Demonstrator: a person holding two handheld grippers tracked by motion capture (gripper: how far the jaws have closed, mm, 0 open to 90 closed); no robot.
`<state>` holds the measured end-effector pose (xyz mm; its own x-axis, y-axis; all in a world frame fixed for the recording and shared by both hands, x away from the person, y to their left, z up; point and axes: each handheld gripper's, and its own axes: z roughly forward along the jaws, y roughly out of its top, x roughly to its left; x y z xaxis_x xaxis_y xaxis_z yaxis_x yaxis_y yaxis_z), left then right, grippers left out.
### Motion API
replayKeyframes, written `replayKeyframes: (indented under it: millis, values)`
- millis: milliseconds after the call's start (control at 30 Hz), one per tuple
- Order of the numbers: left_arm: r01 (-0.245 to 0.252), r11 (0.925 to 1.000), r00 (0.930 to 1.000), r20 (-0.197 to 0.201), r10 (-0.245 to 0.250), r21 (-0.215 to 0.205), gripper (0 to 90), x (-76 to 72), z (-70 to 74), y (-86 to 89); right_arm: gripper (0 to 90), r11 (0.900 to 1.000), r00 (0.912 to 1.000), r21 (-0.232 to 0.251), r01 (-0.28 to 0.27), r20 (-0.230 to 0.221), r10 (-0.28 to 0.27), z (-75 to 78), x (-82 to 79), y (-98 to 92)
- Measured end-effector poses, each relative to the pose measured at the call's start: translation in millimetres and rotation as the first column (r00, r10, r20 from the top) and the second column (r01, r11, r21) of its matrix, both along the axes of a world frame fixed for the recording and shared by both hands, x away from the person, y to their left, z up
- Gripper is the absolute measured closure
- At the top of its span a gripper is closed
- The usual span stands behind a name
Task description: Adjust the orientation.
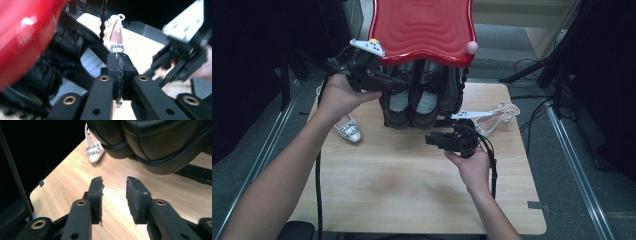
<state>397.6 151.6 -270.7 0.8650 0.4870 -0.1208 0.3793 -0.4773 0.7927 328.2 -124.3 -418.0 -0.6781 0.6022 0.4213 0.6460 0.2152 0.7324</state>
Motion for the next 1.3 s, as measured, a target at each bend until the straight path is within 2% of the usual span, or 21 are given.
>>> replayKeyframes:
  millis: [33, 67, 100, 133, 167, 300, 367, 500, 600, 700, 733, 933, 1033, 1167, 1233, 1300]
  values:
    - [-0.001, 1.0000, 1.0000, 0.001, 0.001, 0.000, 90.0, 3.6, 3.9, -2.9, 73.3, 1.000, 1.0000, -0.008, 0.001, -0.003, -0.001, -2.3, 0.5, 1.1]
    - [-0.011, 0.9999, 0.9999, 0.002, 0.011, 0.009, 90.0, 9.7, 11.6, -8.5, 80.8, 1.000, 1.0000, -0.007, -0.003, -0.008, 0.003, -6.7, 2.3, 3.3]
    - [-0.011, 0.9999, 0.9999, 0.002, 0.011, 0.009, 90.0, 9.7, 11.6, -8.5, 80.8, 1.000, 1.0000, -0.007, -0.003, -0.008, 0.003, -6.7, 2.3, 3.3]
    - [-0.005, 0.9999, 0.9999, 0.011, 0.004, 0.017, 90.0, 16.0, 18.9, -14.0, 87.3, 1.000, 0.9999, 0.003, -0.003, -0.013, 0.003, -10.6, 4.7, 4.6]
    - [-0.003, 0.9999, 0.9999, 0.016, 0.003, 0.016, 90.0, 19.1, 22.5, -16.9, 89.4, 1.000, 0.9998, 0.012, -0.002, -0.018, 0.002, -12.5, 6.5, 5.6]
    - [0.008, 0.9998, 0.9992, 0.040, -0.009, 0.020, 90.0, 28.1, 31.9, -24.3, 90.0, 1.000, 0.9996, 0.019, -0.003, -0.026, 0.004, -17.3, 12.0, 10.0]
    - [0.014, 0.9991, 0.9979, 0.063, -0.016, 0.039, 90.0, 38.9, 40.0, -30.4, 90.0, 1.000, 0.9996, 0.018, 0.002, -0.030, -0.002, -21.2, 17.8, 13.5]
    - [0.008, 0.9991, 0.9980, 0.063, -0.011, 0.042, 90.0, 49.7, 46.8, -38.0, 90.0, 1.000, 0.9995, 0.024, 0.005, -0.032, -0.004, -24.1, 22.4, 18.0]
    - [0.008, 0.9992, 0.9983, 0.057, -0.010, 0.038, 90.0, 64.7, 53.7, -50.1, 90.0, 1.000, 0.9996, 0.013, -0.001, -0.029, 0.002, -24.5, 27.5, 24.4]
    - [0.004, 0.9993, 0.9987, 0.051, -0.006, 0.038, 90.0, 71.5, 55.5, -57.2, 90.0, 1.000, 0.9998, 0.015, 0.003, -0.022, -0.002, -23.2, 30.6, 27.0]
    - [0.000, 0.9989, 0.9985, 0.055, -0.003, 0.047, 90.0, 76.8, 55.2, -65.2, 90.0, 1.000, 0.9998, 0.017, 0.003, -0.019, -0.003, -22.8, 31.4, 27.6]
    - [0.013, 0.9984, 0.9986, 0.051, -0.016, 0.056, 90.0, 85.8, 49.8, -79.8, 90.0, 1.000, 0.9999, 0.020, 0.013, -0.009, -0.012, -21.7, 35.5, 30.8]
    - [0.013, 0.9985, 0.9990, 0.042, -0.015, 0.052, 89.9, 89.7, 45.8, -82.0, 90.0, 0.999, 0.9996, 0.027, 0.025, -0.011, -0.024, -21.8, 39.0, 30.1]
    - [-0.013, 0.9969, 0.9993, 0.035, 0.011, 0.078, 89.6, 96.1, 42.0, -80.2, 90.0, 0.998, 0.9989, 0.035, 0.046, -0.010, -0.046, -22.4, 42.8, 27.7]
    - [-0.017, 0.9970, 0.9996, 0.023, 0.015, 0.076, 89.6, 99.7, 39.8, -76.7, 90.0, 0.997, 0.9986, 0.061, 0.045, -0.030, -0.043, -23.9, 46.2, 26.7]
    - [-0.017, 0.9968, 0.9997, 0.019, 0.016, 0.077, 89.7, 100.7, 39.5, -75.3, 90.0, 0.998, 0.9990, 0.052, 0.044, -0.015, -0.043, -24.0, 45.7, 27.7]
